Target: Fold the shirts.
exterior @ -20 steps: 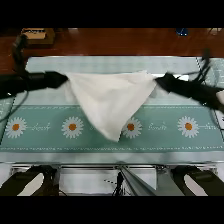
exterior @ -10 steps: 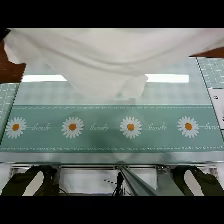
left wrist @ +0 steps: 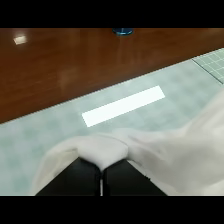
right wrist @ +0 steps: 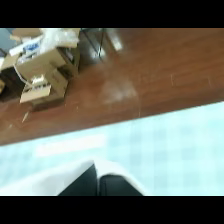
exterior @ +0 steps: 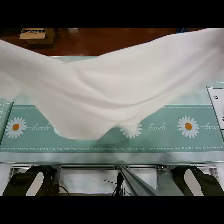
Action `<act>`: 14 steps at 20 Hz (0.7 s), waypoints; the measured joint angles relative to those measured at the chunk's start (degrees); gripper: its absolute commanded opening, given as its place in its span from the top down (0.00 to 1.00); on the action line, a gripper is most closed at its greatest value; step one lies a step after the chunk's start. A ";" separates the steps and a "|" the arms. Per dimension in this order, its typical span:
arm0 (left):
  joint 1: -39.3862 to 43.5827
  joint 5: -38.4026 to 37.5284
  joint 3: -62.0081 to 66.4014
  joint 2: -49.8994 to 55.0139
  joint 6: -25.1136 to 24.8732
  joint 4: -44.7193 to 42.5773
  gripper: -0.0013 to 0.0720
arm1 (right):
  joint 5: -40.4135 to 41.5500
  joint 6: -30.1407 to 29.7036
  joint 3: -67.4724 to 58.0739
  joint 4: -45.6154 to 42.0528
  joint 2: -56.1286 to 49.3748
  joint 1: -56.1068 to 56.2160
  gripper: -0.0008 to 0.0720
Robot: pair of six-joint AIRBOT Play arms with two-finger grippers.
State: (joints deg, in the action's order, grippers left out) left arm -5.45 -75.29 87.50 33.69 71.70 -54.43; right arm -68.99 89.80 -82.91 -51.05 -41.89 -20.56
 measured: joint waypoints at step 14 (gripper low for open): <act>0.07 -15.28 16.22 3.17 12.39 -13.53 0.96 | -28.96 4.35 -12.66 -8.37 2.34 -0.09 0.96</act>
State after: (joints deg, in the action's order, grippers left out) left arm -5.39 -90.56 103.72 36.86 84.09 -67.96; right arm -97.95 94.15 -95.57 -59.42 -39.55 -20.64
